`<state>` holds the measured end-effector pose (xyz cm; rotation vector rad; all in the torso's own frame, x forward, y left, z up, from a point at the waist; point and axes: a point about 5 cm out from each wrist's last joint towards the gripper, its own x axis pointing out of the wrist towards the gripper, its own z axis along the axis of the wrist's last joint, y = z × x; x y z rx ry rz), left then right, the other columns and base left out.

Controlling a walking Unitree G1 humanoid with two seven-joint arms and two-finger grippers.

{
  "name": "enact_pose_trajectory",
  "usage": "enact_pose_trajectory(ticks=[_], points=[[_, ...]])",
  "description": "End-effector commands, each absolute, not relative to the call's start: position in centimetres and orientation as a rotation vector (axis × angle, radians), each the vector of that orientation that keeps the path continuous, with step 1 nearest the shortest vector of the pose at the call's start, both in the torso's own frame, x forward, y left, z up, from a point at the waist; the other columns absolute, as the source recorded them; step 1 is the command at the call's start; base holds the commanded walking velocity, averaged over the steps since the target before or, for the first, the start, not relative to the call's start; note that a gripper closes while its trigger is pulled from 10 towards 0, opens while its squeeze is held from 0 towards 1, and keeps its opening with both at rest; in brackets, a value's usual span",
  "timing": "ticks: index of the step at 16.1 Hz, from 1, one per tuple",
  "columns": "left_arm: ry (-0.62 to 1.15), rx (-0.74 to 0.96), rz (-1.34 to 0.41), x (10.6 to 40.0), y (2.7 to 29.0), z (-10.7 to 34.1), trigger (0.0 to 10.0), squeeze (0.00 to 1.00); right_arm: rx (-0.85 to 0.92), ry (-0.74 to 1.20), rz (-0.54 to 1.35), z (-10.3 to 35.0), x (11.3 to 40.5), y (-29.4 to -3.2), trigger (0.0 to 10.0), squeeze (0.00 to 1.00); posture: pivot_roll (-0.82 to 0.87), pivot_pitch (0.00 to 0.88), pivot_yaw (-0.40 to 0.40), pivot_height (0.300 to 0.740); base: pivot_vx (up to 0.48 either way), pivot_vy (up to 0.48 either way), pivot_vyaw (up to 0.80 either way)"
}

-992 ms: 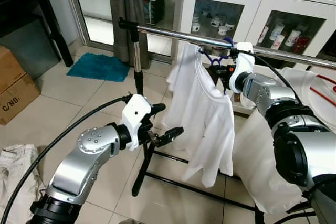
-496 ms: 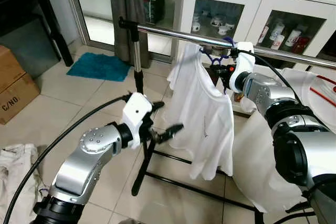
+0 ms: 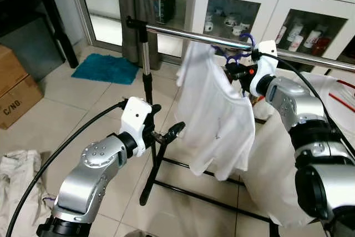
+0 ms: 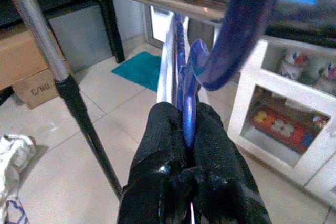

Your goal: Hang hanger

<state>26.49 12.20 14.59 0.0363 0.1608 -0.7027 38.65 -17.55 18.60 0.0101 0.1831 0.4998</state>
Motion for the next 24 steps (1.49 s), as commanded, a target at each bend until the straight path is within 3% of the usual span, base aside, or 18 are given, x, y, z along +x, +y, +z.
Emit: enact_pose_trajectory(ticks=[1, 7, 8, 13, 17, 18, 19, 24], points=[[0.150, 0.026, -0.696, 26.4, 12.2, 15.0, 10.0, 0.00, -0.003, 0.145, 0.532, 19.8, 38.3, -17.5, 0.0, 0.00, 0.09, 0.000, -0.027, 0.740, 0.000, 0.000, 0.00], [0.134, 0.096, -0.680, 26.7, 12.4, 14.9, 10.0, 0.00, -0.055, 0.222, 0.648, 15.7, 32.8, -16.4, 0.0, 0.00, 0.08, 0.000, -0.009, 0.740, 0.000, 0.000, 0.00], [0.114, 0.045, -0.683, 27.4, 12.0, 15.4, 10.0, 1.00, -0.006, 0.194, 0.668, 16.3, 31.7, -15.5, 0.0, 0.00, 0.10, 0.000, -0.012, 0.740, 0.000, 0.000, 0.00], [0.097, -0.003, -0.640, 29.2, 11.3, 15.6, 10.0, 1.00, -0.005, 0.139, 0.687, 17.9, 30.9, -13.0, 0.0, 0.00, 0.10, 0.000, -0.016, 0.740, 0.000, 0.000, 0.00], [0.126, 0.037, -0.507, 30.6, 12.0, 14.7, 10.0, 1.00, -0.011, 0.096, 0.698, 19.2, 29.6, -11.5, 0.0, 0.00, 0.08, 0.000, -0.004, 0.740, 0.000, 0.000, 0.00], [0.115, 0.036, -0.502, 30.9, 12.0, 14.7, 10.0, 0.15, -0.007, 0.096, 0.704, 19.4, 29.4, -11.3, 0.0, 0.00, 0.08, 0.000, -0.004, 0.740, 0.000, 0.000, 0.00], [0.102, 0.023, -0.524, 31.1, 11.8, 14.7, 10.0, 0.00, -0.005, 0.095, 0.715, 19.6, 29.1, -11.0, 0.0, 0.00, 0.08, 0.000, -0.005, 0.740, 0.000, 0.000, 0.00], [0.038, -0.025, -0.617, 31.3, 10.4, 15.6, 10.0, 0.00, -0.008, 0.108, 0.727, 19.6, 28.6, -10.7, 0.0, 0.00, 0.08, 0.000, 0.000, 0.740, 0.000, 0.000, 0.00]])
